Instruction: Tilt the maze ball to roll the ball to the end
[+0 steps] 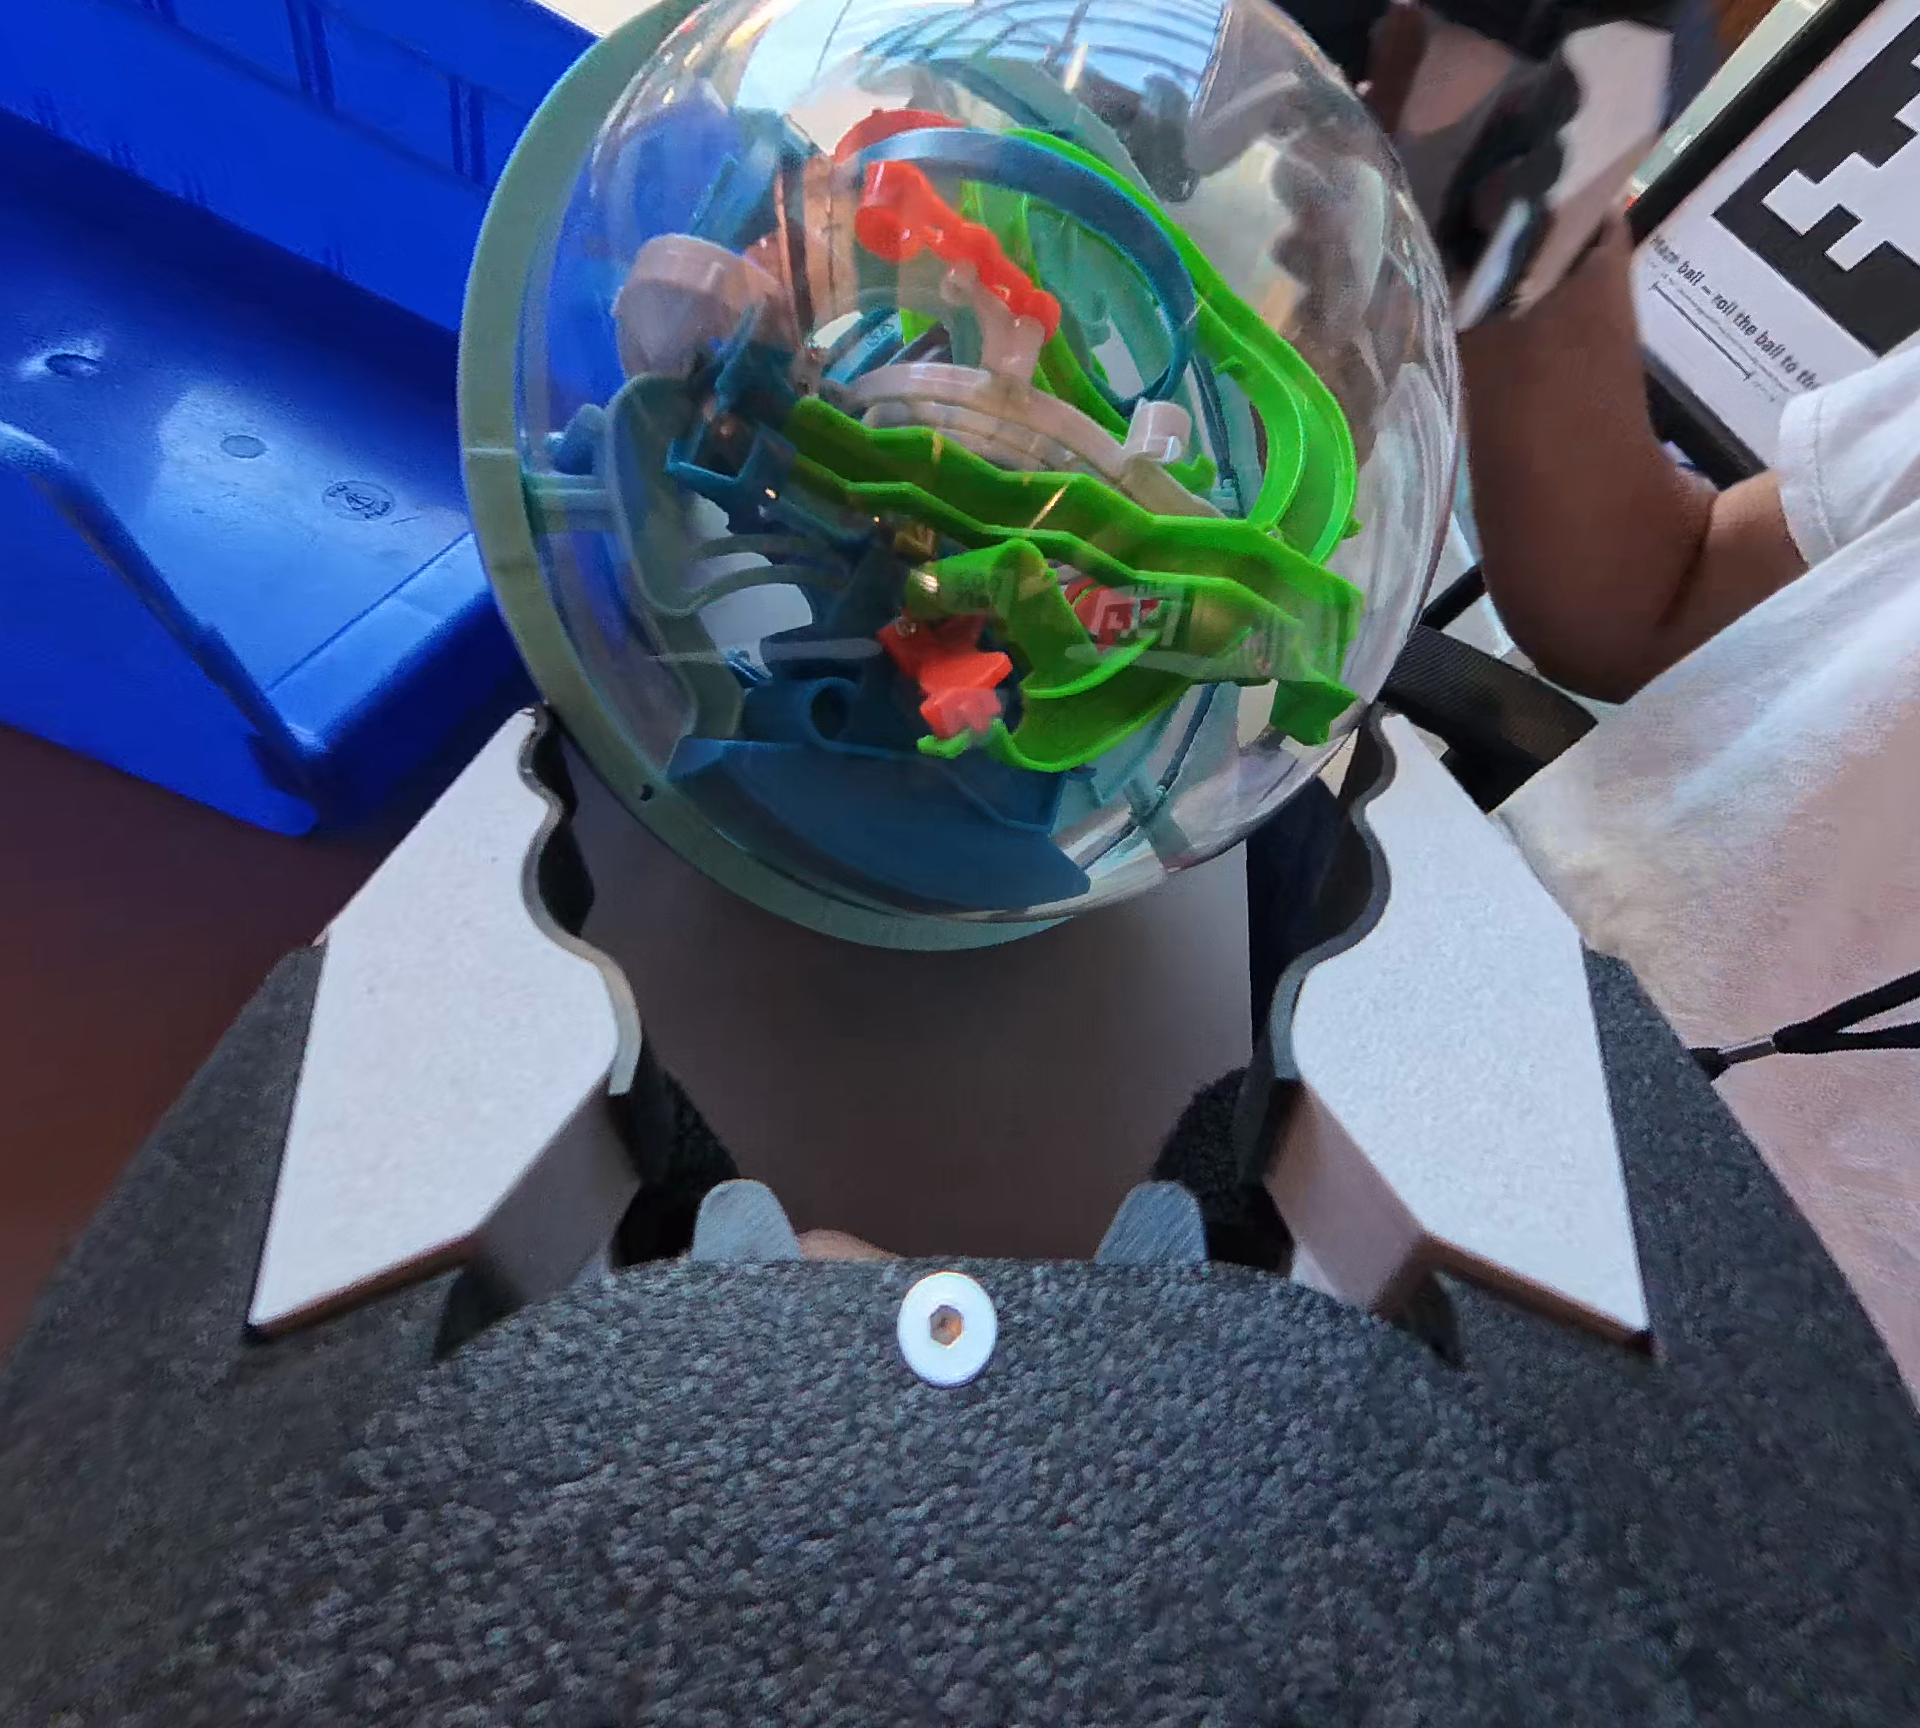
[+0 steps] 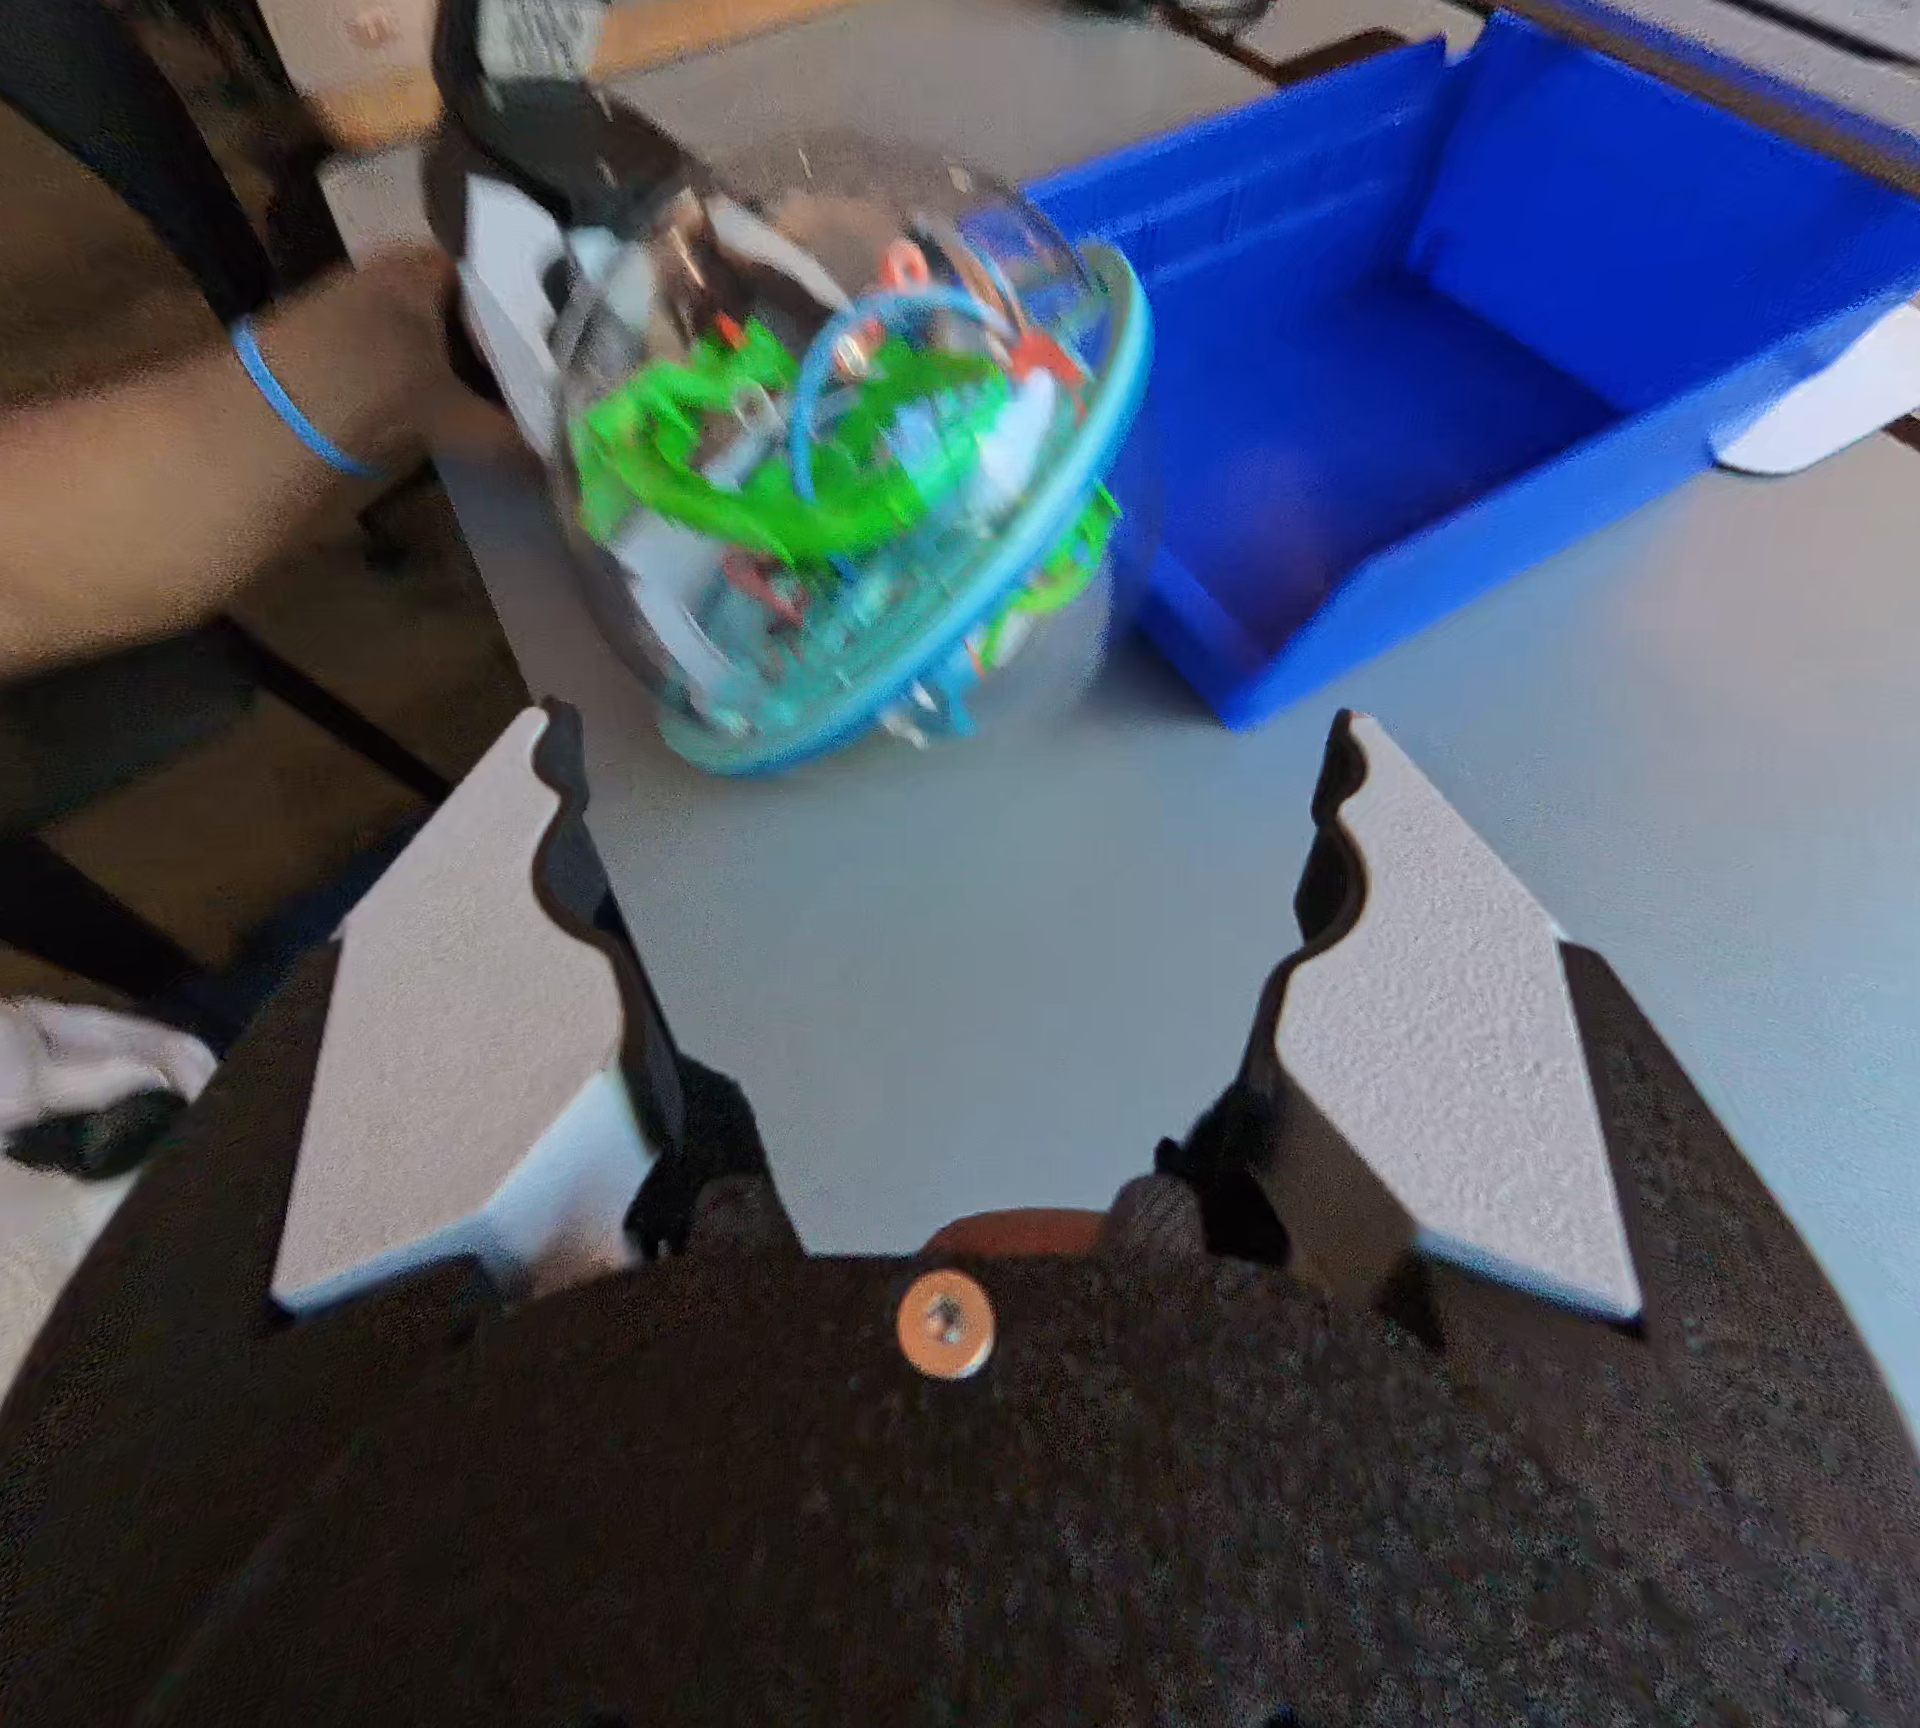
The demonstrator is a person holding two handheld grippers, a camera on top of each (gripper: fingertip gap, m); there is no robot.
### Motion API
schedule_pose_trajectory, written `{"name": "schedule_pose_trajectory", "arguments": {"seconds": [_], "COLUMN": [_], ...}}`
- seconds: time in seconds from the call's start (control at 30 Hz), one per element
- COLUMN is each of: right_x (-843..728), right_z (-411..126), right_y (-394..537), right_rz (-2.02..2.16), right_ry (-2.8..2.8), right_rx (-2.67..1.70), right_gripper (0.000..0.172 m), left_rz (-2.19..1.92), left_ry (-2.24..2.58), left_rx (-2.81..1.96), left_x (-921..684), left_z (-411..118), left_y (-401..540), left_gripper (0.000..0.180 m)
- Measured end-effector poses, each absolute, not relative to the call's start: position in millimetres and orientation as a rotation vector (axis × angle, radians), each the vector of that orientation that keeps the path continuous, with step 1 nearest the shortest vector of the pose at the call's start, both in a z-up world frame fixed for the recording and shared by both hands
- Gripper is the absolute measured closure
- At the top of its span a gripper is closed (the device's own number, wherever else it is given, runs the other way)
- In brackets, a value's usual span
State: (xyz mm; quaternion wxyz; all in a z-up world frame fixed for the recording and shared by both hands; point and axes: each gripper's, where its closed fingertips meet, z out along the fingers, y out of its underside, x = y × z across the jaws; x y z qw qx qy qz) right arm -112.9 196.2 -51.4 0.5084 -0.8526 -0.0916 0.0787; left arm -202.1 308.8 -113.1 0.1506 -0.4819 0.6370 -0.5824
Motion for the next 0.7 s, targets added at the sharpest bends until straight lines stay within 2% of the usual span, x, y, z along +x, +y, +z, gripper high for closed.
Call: {"name": "schedule_pose_trajectory", "arguments": {"seconds": [0.1,0.17,0.33,0.43,0.7], "right_x": [-148,-154,-163,-166,-161], "right_z": [-39,-47,-74,-75,-84], "right_y": [225,245,274,272,262], "right_rz": [0.118,-0.044,-0.223,-0.215,-0.257], "right_ry": [-0.149,-0.170,-0.238,-0.235,-0.278], "right_rx": [-2.059,-2.134,-2.242,-2.243,-2.253], "right_gripper": [0.032,0.020,0.018,0.022,0.018], "left_rz": [-1.688,-1.695,-1.714,-1.709,-1.756], "left_ry": [1.825,1.824,1.823,1.828,1.878], "left_rx": [-1.386,-1.381,-1.359,-1.351,-1.410], "left_x": [-201,-200,-198,-199,-199], "left_z": [-114,-113,-112,-113,-122], "left_y": [308,307,305,305,314], "left_gripper": [0.038,0.038,0.038,0.040,0.040]}}
